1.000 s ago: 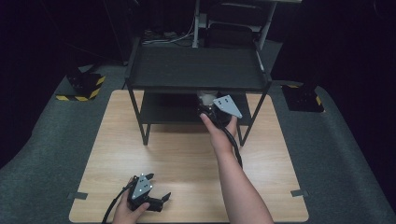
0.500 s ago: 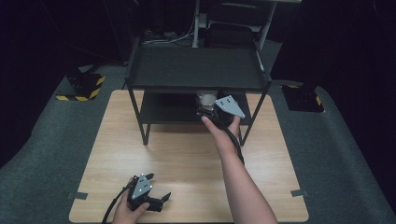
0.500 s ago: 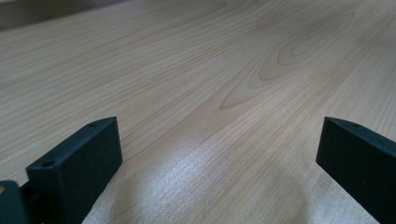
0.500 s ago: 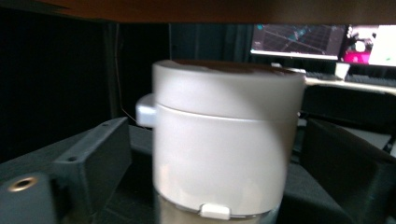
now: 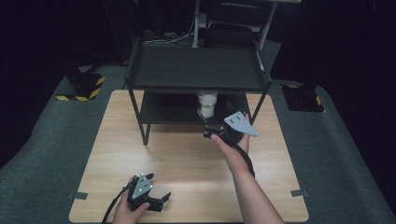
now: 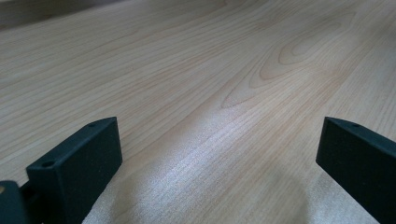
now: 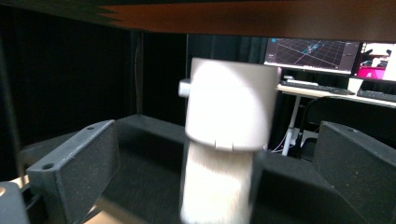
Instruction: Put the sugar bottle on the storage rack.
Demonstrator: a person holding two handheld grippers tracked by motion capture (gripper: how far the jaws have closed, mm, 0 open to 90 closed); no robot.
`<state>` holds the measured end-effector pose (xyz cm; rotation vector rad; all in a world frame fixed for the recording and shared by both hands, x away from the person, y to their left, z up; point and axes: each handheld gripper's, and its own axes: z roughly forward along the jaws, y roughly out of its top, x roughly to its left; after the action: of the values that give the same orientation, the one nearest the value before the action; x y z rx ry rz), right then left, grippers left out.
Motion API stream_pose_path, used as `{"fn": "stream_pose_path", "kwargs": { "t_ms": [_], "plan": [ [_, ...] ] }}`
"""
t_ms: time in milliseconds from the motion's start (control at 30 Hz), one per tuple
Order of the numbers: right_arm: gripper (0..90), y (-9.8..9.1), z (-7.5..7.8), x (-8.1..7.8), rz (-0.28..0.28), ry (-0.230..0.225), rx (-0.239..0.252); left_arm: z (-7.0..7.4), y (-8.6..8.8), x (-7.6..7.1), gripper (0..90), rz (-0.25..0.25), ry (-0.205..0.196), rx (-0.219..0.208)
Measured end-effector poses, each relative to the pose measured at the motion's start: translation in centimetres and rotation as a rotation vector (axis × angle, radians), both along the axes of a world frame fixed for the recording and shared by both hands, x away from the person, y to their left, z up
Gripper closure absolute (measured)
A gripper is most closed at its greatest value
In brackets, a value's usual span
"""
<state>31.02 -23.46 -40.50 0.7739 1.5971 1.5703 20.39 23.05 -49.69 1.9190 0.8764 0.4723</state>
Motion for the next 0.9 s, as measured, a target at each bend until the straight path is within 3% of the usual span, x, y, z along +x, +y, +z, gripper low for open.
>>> {"fn": "stream_pose_path", "kwargs": {
  "t_ms": [500, 900],
  "plan": [
    [0.3, -4.3, -3.1, -5.1, 0.031, 0.006, -0.017, 0.0, -0.1, -0.1, 0.6, 0.001, -0.005, 0.010],
    [0.0, -7.3, -6.7, -9.3, 0.025, 0.069, -0.048, 0.0, -0.2, -0.1, 0.6, 0.003, -0.009, 0.011]
  ]
}}
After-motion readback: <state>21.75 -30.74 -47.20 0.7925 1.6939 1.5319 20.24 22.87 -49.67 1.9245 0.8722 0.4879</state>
